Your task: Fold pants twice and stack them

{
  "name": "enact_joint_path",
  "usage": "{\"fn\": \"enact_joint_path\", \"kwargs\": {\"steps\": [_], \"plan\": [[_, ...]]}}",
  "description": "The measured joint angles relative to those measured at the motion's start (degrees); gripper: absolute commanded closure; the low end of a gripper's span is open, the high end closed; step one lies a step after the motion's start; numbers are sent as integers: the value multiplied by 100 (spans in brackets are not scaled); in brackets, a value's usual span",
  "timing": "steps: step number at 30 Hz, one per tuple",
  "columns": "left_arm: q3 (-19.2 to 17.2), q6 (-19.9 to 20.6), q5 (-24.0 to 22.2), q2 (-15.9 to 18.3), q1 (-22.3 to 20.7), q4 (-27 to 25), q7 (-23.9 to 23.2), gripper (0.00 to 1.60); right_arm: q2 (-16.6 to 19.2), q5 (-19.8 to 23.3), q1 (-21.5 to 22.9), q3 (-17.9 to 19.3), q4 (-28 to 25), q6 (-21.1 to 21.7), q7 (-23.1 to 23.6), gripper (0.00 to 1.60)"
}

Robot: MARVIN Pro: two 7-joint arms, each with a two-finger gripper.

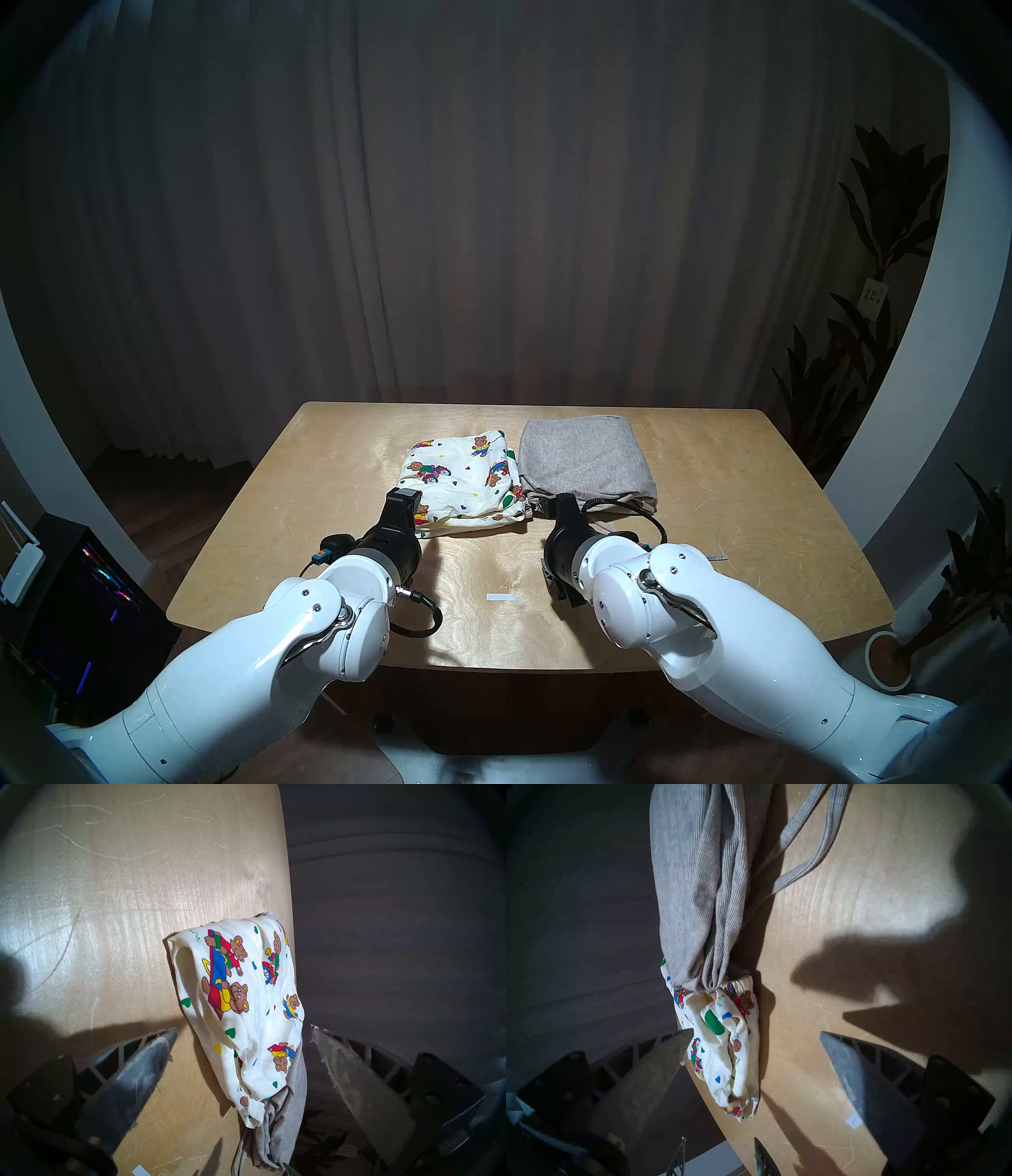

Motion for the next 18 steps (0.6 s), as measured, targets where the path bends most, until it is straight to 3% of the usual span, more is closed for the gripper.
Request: {"fn": "enact_joint_path", "kwargs": {"steps": [18], "plan": [[-104,486,-361,-114,-264,675,-28,0,-669,-125,660,-329,1120,140,27,0]]}}
